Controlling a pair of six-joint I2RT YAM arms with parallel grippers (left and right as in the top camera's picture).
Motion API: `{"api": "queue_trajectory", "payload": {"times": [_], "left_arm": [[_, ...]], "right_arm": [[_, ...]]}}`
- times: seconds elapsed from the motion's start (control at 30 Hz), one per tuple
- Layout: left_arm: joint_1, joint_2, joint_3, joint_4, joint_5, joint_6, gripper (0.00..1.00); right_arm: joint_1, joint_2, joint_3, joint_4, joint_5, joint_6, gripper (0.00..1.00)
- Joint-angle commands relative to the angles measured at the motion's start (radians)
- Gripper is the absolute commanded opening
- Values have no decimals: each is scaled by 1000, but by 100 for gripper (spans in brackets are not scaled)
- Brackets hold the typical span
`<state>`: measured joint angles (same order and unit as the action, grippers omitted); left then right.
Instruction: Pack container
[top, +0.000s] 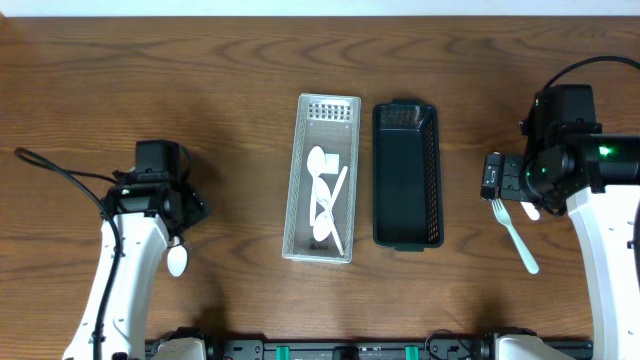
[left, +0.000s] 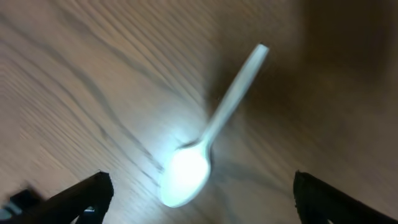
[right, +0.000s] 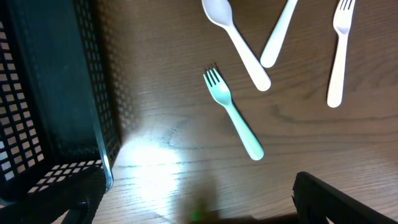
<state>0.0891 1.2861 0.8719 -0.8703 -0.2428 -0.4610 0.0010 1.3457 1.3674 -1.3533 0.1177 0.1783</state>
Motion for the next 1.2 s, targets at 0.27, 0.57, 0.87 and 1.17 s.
{"api": "queue_trajectory", "payload": {"times": [0.27,0.57,0.87,1.17], "left_arm": [[52,37,0,-8,-79,413,96],[114,184,0,-21,200,663,95],[137,328,0,71,210,720,95],[137,412,0,150,210,731,93]], "right_arm": [[-9,-4,11,-11,-122,8,99],[-9,-4,11,-22,-123,7,99],[-8,-4,11,-21,-123,0,99],[-8,-4,11,-27,-123,0,99]]}}
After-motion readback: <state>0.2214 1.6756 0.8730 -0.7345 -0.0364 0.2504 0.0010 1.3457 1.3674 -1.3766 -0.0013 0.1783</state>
